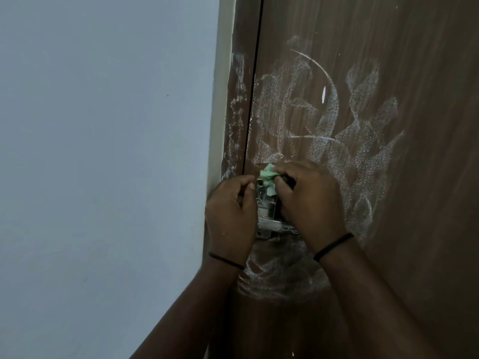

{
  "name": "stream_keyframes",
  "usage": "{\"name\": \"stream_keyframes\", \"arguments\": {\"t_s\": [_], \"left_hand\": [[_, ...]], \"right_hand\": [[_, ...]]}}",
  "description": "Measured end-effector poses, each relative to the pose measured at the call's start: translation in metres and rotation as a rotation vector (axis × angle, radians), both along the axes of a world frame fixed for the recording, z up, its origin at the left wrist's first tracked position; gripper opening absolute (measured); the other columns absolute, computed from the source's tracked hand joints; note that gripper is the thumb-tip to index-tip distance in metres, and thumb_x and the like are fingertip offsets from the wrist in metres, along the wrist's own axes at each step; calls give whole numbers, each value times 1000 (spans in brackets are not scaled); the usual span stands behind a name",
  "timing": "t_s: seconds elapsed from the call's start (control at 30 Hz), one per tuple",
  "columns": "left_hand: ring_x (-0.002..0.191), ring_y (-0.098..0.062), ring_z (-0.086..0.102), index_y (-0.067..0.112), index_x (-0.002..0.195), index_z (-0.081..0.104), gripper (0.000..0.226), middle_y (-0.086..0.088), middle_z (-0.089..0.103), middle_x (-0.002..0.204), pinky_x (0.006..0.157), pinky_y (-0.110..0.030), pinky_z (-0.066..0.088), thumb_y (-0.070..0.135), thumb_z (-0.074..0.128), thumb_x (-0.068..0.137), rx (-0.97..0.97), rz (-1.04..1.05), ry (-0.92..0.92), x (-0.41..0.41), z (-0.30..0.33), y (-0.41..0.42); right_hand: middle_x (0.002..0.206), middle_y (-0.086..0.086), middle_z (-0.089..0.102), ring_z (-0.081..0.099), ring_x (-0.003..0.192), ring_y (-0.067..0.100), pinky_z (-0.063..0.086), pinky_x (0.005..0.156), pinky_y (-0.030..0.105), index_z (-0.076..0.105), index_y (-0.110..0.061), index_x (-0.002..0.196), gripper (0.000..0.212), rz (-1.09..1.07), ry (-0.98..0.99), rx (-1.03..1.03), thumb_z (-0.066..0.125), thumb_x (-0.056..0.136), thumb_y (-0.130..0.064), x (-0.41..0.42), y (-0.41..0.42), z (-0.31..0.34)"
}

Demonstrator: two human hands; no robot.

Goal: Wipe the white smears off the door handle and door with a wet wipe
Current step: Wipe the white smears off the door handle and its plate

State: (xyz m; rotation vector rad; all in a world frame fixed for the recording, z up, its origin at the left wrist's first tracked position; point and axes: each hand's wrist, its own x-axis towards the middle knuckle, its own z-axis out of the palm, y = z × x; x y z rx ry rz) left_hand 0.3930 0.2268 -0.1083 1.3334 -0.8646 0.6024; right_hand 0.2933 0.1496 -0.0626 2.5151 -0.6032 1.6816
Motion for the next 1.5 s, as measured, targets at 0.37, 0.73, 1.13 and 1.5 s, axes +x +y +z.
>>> {"name": "stream_keyframes", "arguments": {"t_s": [0.37, 0.73, 1.13, 1.5], "left_hand": [[84, -4, 57, 18, 107, 76, 19, 1, 71, 93, 76, -3, 37, 15, 68, 90, 48, -16, -116, 5, 6, 1], [91, -18, 64, 10, 110, 75, 22, -7, 73, 101, 83, -22, 48, 7, 61, 92, 92, -23, -110, 5, 7, 4], [89, -15, 63, 15, 114, 74, 23, -6, 70, 99, 80, -29, 51, 18, 62, 95, 107, -68, -106, -5, 11, 7], [91, -11, 62, 16, 108, 75, 20, -1, 71, 102, 81, -16, 46, 13, 62, 92, 116, -43, -68, -2, 8, 5]], "right_hand": [[96, -1, 70, 59, 89, 19, 52, 77, 38, 76, -24, 105, 20, 69, 84, 9, 66, 89, -16, 2, -2, 1], [100, 1, 67, 57, 94, 21, 51, 78, 40, 74, -21, 113, 22, 103, 161, 11, 67, 92, -21, 5, 4, 0], [102, -2, 71, 62, 91, 20, 54, 78, 37, 76, -26, 107, 21, 21, 83, 39, 62, 94, -18, -4, 7, 2], [99, -2, 70, 60, 90, 20, 51, 76, 36, 75, -28, 106, 20, -37, 85, -5, 70, 87, -30, -5, 9, -3]]}}
